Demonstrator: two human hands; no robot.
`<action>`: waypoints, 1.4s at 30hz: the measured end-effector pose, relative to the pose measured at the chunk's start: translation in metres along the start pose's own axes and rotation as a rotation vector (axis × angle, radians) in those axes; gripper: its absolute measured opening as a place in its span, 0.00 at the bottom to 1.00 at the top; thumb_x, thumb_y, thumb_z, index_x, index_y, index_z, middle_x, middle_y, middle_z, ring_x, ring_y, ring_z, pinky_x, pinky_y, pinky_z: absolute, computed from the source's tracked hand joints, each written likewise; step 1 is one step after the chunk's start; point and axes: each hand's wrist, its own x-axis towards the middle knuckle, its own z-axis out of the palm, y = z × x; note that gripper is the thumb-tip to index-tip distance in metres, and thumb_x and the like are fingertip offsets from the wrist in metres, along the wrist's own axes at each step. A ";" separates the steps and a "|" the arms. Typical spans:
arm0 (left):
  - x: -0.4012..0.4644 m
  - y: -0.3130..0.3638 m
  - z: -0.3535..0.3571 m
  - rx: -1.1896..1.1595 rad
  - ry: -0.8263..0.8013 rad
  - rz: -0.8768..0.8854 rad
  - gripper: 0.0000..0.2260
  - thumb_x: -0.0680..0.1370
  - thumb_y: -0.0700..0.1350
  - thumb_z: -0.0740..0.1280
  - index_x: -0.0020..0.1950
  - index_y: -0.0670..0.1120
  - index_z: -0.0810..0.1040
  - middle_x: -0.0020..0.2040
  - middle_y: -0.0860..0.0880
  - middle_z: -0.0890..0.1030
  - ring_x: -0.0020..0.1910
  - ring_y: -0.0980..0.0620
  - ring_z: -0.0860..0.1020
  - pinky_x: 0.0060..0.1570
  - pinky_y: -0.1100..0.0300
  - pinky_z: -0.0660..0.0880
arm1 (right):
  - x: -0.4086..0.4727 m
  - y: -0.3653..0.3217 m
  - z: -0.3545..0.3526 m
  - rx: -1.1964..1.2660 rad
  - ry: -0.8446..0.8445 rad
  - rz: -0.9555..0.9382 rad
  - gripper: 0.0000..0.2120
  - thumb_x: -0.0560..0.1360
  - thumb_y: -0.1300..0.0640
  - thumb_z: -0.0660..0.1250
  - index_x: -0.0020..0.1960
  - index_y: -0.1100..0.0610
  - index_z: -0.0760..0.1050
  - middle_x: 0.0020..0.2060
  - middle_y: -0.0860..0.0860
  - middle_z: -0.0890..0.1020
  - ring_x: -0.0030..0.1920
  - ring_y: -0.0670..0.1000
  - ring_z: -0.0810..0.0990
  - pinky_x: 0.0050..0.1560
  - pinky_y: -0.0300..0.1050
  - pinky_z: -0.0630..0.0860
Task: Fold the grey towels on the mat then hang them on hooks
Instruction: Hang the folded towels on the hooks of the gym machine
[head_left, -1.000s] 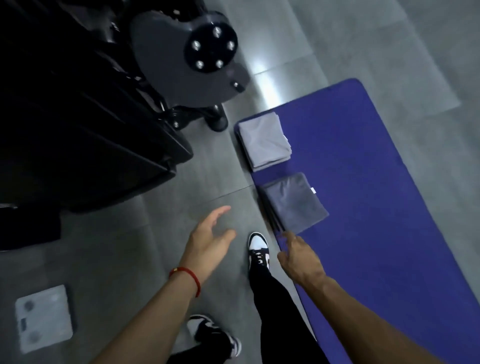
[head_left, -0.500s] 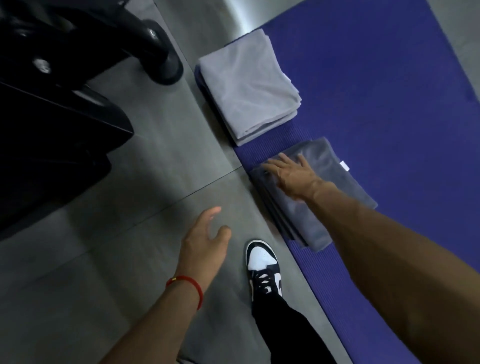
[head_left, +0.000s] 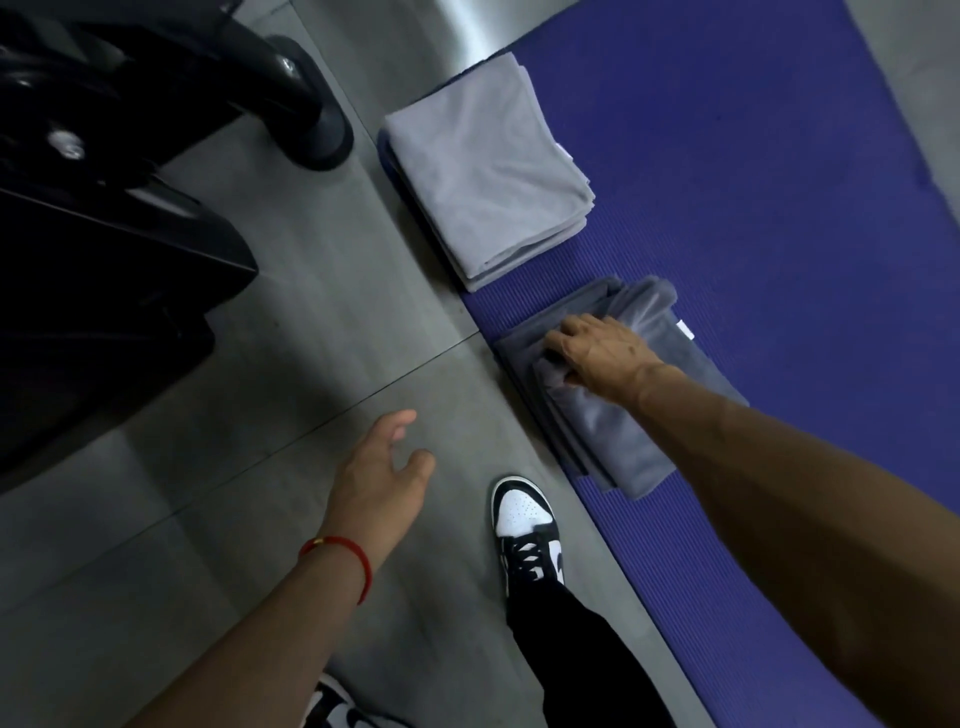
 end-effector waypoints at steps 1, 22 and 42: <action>-0.003 0.003 -0.001 0.006 -0.002 0.010 0.20 0.78 0.42 0.66 0.69 0.55 0.75 0.67 0.52 0.77 0.66 0.54 0.75 0.63 0.61 0.68 | -0.005 0.001 -0.001 -0.008 -0.005 -0.015 0.20 0.81 0.52 0.64 0.72 0.49 0.69 0.61 0.54 0.73 0.61 0.57 0.74 0.57 0.53 0.71; -0.092 0.053 -0.042 0.095 -0.134 0.343 0.21 0.72 0.46 0.70 0.66 0.51 0.77 0.61 0.50 0.79 0.62 0.50 0.77 0.64 0.60 0.70 | -0.132 -0.085 -0.112 0.092 0.268 -0.297 0.13 0.72 0.59 0.73 0.49 0.53 0.69 0.37 0.51 0.78 0.37 0.55 0.78 0.41 0.49 0.76; -0.545 -0.050 -0.546 -0.424 0.390 0.684 0.14 0.77 0.41 0.73 0.62 0.50 0.82 0.56 0.52 0.85 0.60 0.52 0.82 0.60 0.52 0.78 | -0.389 -0.583 -0.541 0.652 0.552 -0.740 0.08 0.79 0.48 0.72 0.54 0.50 0.78 0.45 0.43 0.81 0.48 0.44 0.81 0.46 0.34 0.73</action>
